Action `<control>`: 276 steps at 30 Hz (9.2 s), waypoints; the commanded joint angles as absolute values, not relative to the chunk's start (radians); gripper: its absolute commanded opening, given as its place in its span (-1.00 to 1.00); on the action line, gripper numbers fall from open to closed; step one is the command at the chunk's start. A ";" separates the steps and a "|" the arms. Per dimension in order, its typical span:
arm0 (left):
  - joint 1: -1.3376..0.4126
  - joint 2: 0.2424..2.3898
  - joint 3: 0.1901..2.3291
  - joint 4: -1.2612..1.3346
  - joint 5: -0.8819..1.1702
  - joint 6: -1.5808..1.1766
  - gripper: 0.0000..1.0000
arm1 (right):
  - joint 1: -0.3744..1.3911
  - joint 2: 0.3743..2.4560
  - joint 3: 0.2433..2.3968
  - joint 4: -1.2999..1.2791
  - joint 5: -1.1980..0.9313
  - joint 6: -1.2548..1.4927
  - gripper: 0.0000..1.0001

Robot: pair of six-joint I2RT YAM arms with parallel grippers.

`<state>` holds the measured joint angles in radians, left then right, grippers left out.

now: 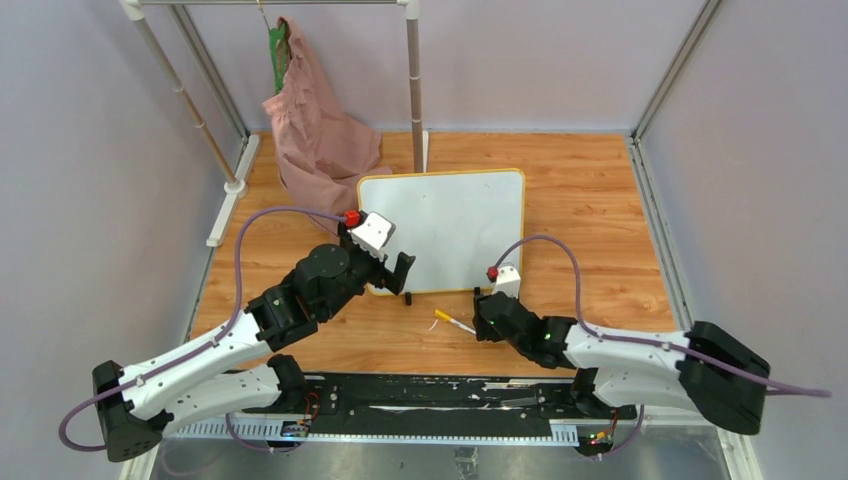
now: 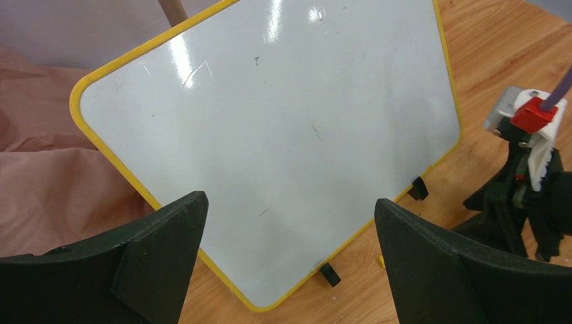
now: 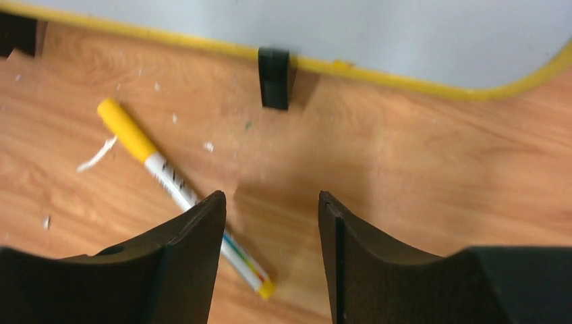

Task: Write a sentence on the whiteboard
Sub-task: Move the whiteboard stand to the center of the board, then open the whiteboard marker at the center of the board, then place the pen cap at the center of the board.

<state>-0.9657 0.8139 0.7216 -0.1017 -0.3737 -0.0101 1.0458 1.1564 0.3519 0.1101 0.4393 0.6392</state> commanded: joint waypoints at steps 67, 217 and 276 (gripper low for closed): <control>-1.006 0.706 0.710 -0.077 -0.409 0.031 1.00 | 1.219 1.520 0.637 -0.269 0.278 0.642 -0.71; -0.999 0.619 0.795 0.223 -0.091 -0.749 -1.00 | 1.238 0.815 0.827 0.211 -0.016 0.542 -1.00; -0.885 0.678 0.939 -0.567 -0.372 -0.524 -1.00 | 1.239 0.531 0.867 -0.464 0.428 0.495 -1.00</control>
